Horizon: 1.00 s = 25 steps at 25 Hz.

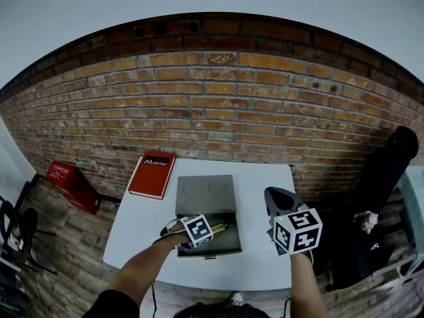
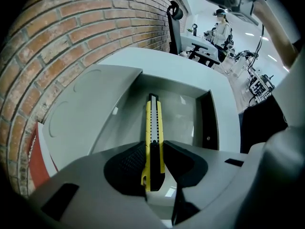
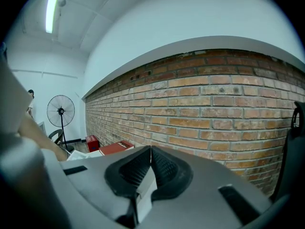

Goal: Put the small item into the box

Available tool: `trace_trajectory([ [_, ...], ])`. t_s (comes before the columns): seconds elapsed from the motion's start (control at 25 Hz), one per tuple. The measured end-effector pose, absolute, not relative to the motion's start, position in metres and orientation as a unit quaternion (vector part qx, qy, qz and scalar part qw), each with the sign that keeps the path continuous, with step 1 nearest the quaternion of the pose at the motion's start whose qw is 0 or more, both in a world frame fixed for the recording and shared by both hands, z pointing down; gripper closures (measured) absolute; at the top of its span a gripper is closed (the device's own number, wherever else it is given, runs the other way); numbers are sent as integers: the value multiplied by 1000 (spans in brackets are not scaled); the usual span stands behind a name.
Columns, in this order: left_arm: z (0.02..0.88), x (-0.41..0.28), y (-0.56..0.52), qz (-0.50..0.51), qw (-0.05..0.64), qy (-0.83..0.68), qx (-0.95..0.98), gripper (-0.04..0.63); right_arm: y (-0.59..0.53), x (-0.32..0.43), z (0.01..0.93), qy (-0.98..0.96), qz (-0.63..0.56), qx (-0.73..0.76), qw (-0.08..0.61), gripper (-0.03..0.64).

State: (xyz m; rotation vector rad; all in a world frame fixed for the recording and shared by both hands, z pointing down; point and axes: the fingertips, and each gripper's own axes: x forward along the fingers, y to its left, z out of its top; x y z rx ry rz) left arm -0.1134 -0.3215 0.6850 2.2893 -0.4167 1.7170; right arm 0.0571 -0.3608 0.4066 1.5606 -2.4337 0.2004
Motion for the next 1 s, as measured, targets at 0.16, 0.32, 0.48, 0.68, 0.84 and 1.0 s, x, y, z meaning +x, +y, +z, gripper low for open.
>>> trace_trajectory([
  [0.16,688,-114,-315,595,148,-132,779,465,-360,59,409,-834,70,533,124,597],
  [0.32,690,-115,-325,597,127,-144,779,464,-361,64,409,-831,72,537,123,597],
  [0.48,689,-114,-321,593,141,-137,781,463,-362,65,410,-830,73,538,123,597],
  [0.68,690,-114,-321,590,143,-139,782,462,-361,63,413,-832,75,536,123,597],
  [0.84,688,-114,-325,584,133,-147,787,461,-360,63,414,-832,79,535,122,597],
  [1.0,688,-115,-323,583,133,-147,788,460,-360,63,414,-832,80,536,123,597],
])
